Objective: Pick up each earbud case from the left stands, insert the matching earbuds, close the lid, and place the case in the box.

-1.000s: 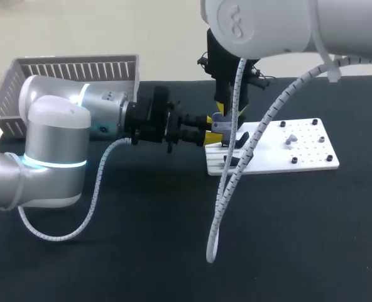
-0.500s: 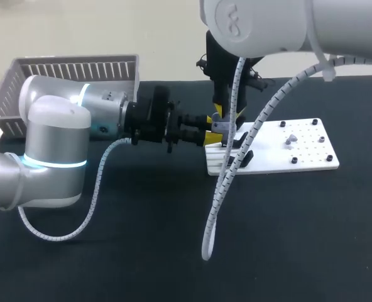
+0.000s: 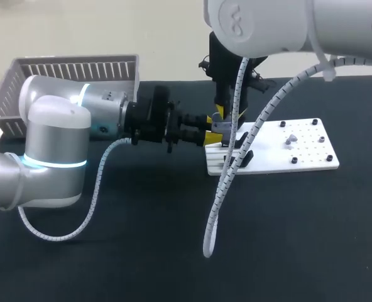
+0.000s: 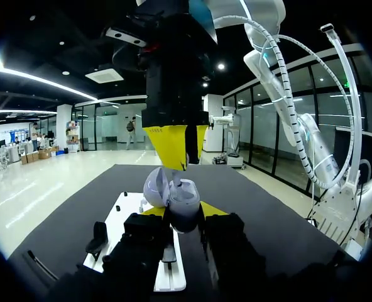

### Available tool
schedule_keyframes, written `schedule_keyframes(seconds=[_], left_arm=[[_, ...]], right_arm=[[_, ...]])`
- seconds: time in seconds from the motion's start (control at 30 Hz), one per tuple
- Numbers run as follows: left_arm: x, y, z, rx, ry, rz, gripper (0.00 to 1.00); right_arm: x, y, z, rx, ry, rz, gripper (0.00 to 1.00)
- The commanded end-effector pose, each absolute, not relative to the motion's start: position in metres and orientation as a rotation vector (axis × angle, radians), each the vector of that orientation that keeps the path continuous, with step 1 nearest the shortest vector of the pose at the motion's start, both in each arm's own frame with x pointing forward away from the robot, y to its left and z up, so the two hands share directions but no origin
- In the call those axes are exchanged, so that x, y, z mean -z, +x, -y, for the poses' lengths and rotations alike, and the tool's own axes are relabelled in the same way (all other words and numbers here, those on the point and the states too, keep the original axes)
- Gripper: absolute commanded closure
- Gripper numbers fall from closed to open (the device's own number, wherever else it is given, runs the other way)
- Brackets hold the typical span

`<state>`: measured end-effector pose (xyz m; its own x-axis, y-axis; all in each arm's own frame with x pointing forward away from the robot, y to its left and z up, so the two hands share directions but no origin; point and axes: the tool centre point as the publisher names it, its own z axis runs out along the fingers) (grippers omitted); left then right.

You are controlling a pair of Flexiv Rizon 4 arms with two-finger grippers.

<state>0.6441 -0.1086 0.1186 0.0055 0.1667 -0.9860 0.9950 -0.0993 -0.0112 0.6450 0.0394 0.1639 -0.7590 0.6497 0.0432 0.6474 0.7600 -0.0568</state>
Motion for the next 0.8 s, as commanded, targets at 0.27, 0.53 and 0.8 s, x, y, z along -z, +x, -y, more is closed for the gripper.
schedule_keyframes(seconds=[0.27,0.53,0.8], left_arm=[[-0.117,0.644,0.109,1.199,1.403,-1.282,1.0],[-0.117,0.644,0.109,1.199,1.403,-1.282,1.0],[-0.117,0.644,0.109,1.199,1.403,-1.282,1.0]], right_arm=[[-0.159,0.646,-0.038,-0.067,-1.064,2.89,1.0],[-0.158,0.645,-0.038,-0.03,-1.054,2.87,0.71],[-0.166,0.625,-0.029,0.044,-1.012,2.871,0.0]])
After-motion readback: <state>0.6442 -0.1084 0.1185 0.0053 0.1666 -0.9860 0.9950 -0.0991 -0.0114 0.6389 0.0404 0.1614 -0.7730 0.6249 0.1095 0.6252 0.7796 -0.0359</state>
